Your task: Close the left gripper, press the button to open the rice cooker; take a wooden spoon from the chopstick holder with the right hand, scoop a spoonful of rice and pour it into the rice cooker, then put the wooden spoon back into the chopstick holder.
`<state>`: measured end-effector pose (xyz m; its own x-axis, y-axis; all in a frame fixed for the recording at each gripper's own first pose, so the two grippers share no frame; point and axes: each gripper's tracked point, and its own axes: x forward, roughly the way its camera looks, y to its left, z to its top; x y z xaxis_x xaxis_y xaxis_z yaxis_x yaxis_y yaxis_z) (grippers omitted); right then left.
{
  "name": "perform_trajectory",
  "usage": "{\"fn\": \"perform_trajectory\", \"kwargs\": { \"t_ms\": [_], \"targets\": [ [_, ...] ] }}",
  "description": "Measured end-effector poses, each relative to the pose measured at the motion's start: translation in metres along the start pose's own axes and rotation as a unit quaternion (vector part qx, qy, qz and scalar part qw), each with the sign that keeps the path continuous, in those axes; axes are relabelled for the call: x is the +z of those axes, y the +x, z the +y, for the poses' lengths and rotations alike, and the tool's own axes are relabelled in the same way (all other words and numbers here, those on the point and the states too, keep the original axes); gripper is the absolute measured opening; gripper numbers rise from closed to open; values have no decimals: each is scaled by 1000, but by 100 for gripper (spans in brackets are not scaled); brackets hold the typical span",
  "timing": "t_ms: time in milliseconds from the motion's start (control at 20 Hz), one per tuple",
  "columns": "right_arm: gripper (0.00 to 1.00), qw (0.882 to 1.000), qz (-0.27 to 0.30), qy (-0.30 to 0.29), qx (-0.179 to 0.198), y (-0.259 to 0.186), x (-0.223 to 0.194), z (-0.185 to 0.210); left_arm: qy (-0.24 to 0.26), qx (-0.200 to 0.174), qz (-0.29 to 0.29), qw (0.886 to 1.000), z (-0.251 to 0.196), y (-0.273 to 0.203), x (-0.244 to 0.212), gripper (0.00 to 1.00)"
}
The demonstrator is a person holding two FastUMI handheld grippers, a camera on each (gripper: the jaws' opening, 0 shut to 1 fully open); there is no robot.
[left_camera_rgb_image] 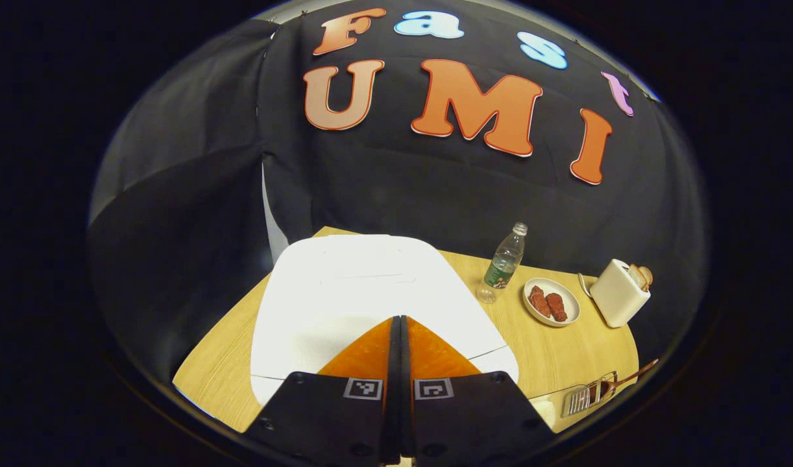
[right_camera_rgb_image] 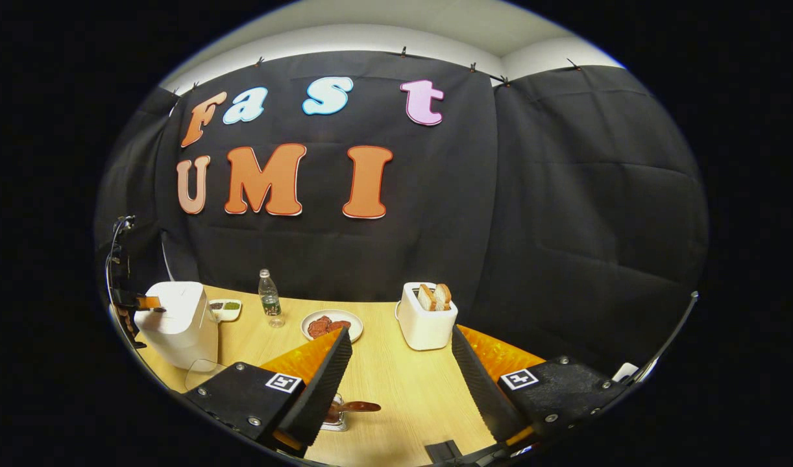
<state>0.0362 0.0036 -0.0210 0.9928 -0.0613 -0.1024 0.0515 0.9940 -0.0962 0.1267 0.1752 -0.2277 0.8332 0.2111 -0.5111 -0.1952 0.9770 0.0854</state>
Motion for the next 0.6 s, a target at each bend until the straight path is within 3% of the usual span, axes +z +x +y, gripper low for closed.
{"fn": "perform_trajectory", "kwargs": {
  "t_ms": [300, 600],
  "targets": [
    [96, 1000, 11, 3, -11, 2, -7, 8, 17, 1, 22, 1000, 0, 4, -16, 5],
    [96, 1000, 9, 10, -13, 1, -5, 16, 84, 4, 8, 996, -2, 3, -10, 5]
  ]
}}
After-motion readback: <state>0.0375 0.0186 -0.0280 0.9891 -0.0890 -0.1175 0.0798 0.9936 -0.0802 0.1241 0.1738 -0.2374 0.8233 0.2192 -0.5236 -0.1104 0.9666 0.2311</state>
